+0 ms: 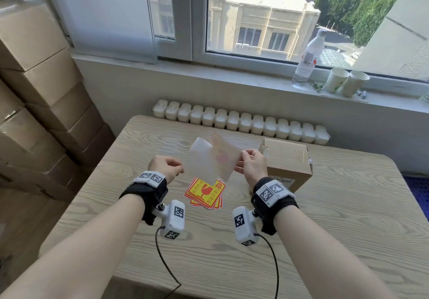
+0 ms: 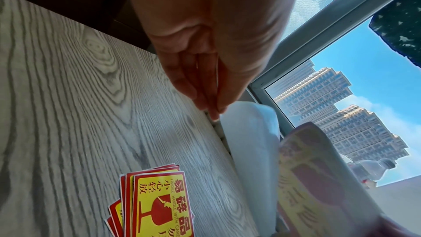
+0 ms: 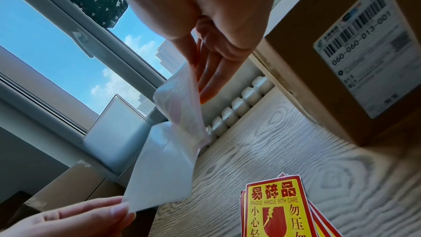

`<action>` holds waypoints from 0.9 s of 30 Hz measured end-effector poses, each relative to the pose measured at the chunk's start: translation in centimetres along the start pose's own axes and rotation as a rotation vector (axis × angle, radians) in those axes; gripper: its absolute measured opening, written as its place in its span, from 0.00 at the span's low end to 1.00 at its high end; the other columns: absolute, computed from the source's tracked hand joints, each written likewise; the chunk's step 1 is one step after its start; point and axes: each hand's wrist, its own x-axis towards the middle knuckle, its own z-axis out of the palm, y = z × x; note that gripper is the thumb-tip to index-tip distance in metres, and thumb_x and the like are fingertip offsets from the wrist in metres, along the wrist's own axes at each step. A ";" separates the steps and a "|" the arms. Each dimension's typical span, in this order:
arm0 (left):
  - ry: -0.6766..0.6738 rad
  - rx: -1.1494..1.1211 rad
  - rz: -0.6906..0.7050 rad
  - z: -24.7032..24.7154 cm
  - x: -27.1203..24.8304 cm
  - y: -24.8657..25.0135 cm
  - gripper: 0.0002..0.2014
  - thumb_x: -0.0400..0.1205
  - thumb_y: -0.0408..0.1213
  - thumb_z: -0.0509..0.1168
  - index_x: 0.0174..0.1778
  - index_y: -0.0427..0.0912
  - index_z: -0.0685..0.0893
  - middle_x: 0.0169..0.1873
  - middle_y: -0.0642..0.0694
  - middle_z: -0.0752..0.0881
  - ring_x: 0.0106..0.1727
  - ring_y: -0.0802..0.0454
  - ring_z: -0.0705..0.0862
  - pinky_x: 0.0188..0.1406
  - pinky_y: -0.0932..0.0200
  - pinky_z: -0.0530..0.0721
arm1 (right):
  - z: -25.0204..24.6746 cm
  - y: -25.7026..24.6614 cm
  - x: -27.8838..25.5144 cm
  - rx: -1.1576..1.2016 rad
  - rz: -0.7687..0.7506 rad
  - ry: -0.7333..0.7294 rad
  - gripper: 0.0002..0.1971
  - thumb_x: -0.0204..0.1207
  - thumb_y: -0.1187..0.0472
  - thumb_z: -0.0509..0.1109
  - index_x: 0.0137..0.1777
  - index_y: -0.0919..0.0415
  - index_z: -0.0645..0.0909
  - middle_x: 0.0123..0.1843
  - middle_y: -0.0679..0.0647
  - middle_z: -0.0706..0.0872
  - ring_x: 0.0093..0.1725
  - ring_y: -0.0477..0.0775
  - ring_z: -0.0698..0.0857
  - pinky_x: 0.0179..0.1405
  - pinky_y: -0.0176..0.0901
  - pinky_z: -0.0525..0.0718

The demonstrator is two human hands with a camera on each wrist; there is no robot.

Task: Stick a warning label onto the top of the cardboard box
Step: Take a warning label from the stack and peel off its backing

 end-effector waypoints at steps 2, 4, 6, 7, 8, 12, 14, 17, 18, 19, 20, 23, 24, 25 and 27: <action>-0.006 0.002 -0.007 -0.3 0.3 -0.5 0.09 0.67 0.25 0.74 0.26 0.44 0.86 0.11 0.57 0.82 0.24 0.52 0.81 0.33 0.61 0.80 | 0.0 -0.3 -0.1 -0.021 -0.022 0.020 0.11 0.83 0.65 0.57 0.38 0.58 0.73 0.49 0.67 0.83 0.41 0.60 0.84 0.35 0.47 0.86; -0.014 0.012 -0.021 -0.4 0.6 -1.1 0.11 0.67 0.25 0.74 0.26 0.45 0.85 0.19 0.51 0.85 0.27 0.49 0.82 0.38 0.58 0.82 | 0.0 -0.6 -0.1 -0.038 -0.042 0.028 0.10 0.83 0.64 0.57 0.40 0.58 0.73 0.49 0.65 0.83 0.43 0.60 0.84 0.37 0.47 0.86; -0.022 0.030 -0.039 -0.4 0.7 -1.6 0.08 0.67 0.26 0.74 0.29 0.43 0.86 0.24 0.47 0.86 0.31 0.46 0.84 0.45 0.55 0.84 | -0.1 -0.8 -0.1 -0.059 -0.068 0.029 0.08 0.83 0.64 0.56 0.44 0.61 0.74 0.48 0.64 0.82 0.43 0.58 0.84 0.39 0.47 0.86; -0.027 0.036 -0.050 -0.3 0.8 -1.8 0.06 0.67 0.26 0.74 0.31 0.41 0.87 0.24 0.47 0.86 0.32 0.46 0.84 0.46 0.54 0.84 | -0.2 -0.8 -0.1 -0.075 -0.085 0.034 0.07 0.84 0.64 0.56 0.46 0.63 0.74 0.49 0.63 0.82 0.44 0.58 0.83 0.40 0.47 0.86; -0.033 0.042 -0.061 -0.2 1.0 -2.1 0.05 0.67 0.26 0.74 0.32 0.40 0.88 0.24 0.47 0.85 0.33 0.46 0.84 0.47 0.54 0.84 | -0.3 -0.9 -0.1 -0.094 -0.103 0.037 0.06 0.84 0.64 0.56 0.48 0.64 0.74 0.49 0.63 0.83 0.45 0.59 0.83 0.40 0.47 0.87; -0.065 0.087 -0.099 1.1 1.5 -3.8 0.10 0.65 0.29 0.75 0.24 0.48 0.85 0.22 0.50 0.86 0.34 0.47 0.86 0.47 0.54 0.86 | -0.6 -0.6 0.0 -0.200 -0.160 0.049 0.06 0.83 0.63 0.57 0.48 0.62 0.75 0.51 0.67 0.85 0.49 0.63 0.86 0.42 0.51 0.88; -0.076 0.087 -0.119 2.1 1.6 -4.6 0.08 0.65 0.28 0.75 0.27 0.45 0.87 0.19 0.52 0.85 0.32 0.49 0.84 0.46 0.55 0.86 | -0.5 -0.3 0.1 -0.254 -0.180 0.068 0.07 0.83 0.61 0.57 0.44 0.58 0.75 0.51 0.68 0.86 0.50 0.67 0.87 0.48 0.61 0.88; -0.118 0.085 -0.154 3.7 1.8 -5.8 0.05 0.67 0.27 0.73 0.33 0.42 0.89 0.22 0.50 0.85 0.33 0.48 0.84 0.47 0.56 0.85 | -0.3 0.5 0.4 -0.327 -0.179 0.076 0.08 0.82 0.60 0.58 0.41 0.54 0.74 0.50 0.68 0.87 0.50 0.69 0.87 0.49 0.67 0.87; -0.140 0.090 -0.159 4.3 1.9 -6.3 0.04 0.68 0.28 0.73 0.35 0.41 0.90 0.22 0.49 0.86 0.35 0.48 0.85 0.48 0.55 0.85 | -0.2 0.8 0.5 -0.345 -0.182 0.073 0.07 0.82 0.60 0.59 0.42 0.55 0.74 0.49 0.68 0.87 0.50 0.69 0.87 0.49 0.67 0.87; -0.163 0.093 -0.168 4.8 2.1 -6.8 0.05 0.68 0.28 0.72 0.37 0.39 0.90 0.22 0.50 0.85 0.36 0.47 0.86 0.49 0.55 0.85 | -0.1 0.9 0.5 -0.361 -0.180 0.072 0.06 0.82 0.60 0.59 0.43 0.55 0.74 0.48 0.67 0.87 0.50 0.69 0.87 0.49 0.67 0.87; -0.181 0.096 -0.175 5.2 2.3 -7.3 0.05 0.69 0.28 0.72 0.39 0.37 0.90 0.20 0.51 0.85 0.38 0.45 0.88 0.49 0.54 0.85 | 0.0 1.2 0.4 -0.362 -0.176 0.068 0.06 0.82 0.60 0.59 0.43 0.55 0.74 0.48 0.65 0.87 0.50 0.68 0.87 0.48 0.67 0.87; -0.202 0.112 -0.196 6.3 2.6 -8.4 0.05 0.69 0.29 0.72 0.40 0.35 0.90 0.27 0.40 0.90 0.44 0.40 0.91 0.52 0.51 0.86 | 0.2 1.9 0.3 -0.382 -0.156 0.055 0.05 0.82 0.60 0.60 0.44 0.55 0.75 0.46 0.61 0.86 0.50 0.67 0.87 0.50 0.68 0.86; -0.201 0.121 -0.197 6.5 2.7 -8.6 0.06 0.69 0.30 0.72 0.40 0.36 0.91 0.32 0.36 0.91 0.45 0.40 0.91 0.52 0.50 0.87 | 0.2 2.2 0.4 -0.394 -0.154 0.054 0.05 0.82 0.60 0.60 0.44 0.55 0.75 0.46 0.60 0.86 0.50 0.67 0.87 0.51 0.69 0.85; -0.202 0.132 -0.202 6.6 2.7 -8.7 0.06 0.69 0.30 0.72 0.40 0.37 0.91 0.36 0.35 0.92 0.44 0.40 0.90 0.52 0.50 0.86 | 0.2 2.5 0.4 -0.402 -0.150 0.056 0.05 0.81 0.59 0.60 0.44 0.55 0.75 0.45 0.60 0.86 0.50 0.67 0.87 0.51 0.70 0.85; -0.229 0.144 -0.227 6.6 2.8 -8.8 0.06 0.70 0.31 0.71 0.42 0.36 0.89 0.35 0.36 0.92 0.39 0.44 0.87 0.53 0.50 0.86 | 0.1 3.1 0.4 -0.407 -0.154 0.059 0.05 0.81 0.59 0.60 0.44 0.55 0.75 0.44 0.59 0.85 0.50 0.68 0.86 0.52 0.70 0.84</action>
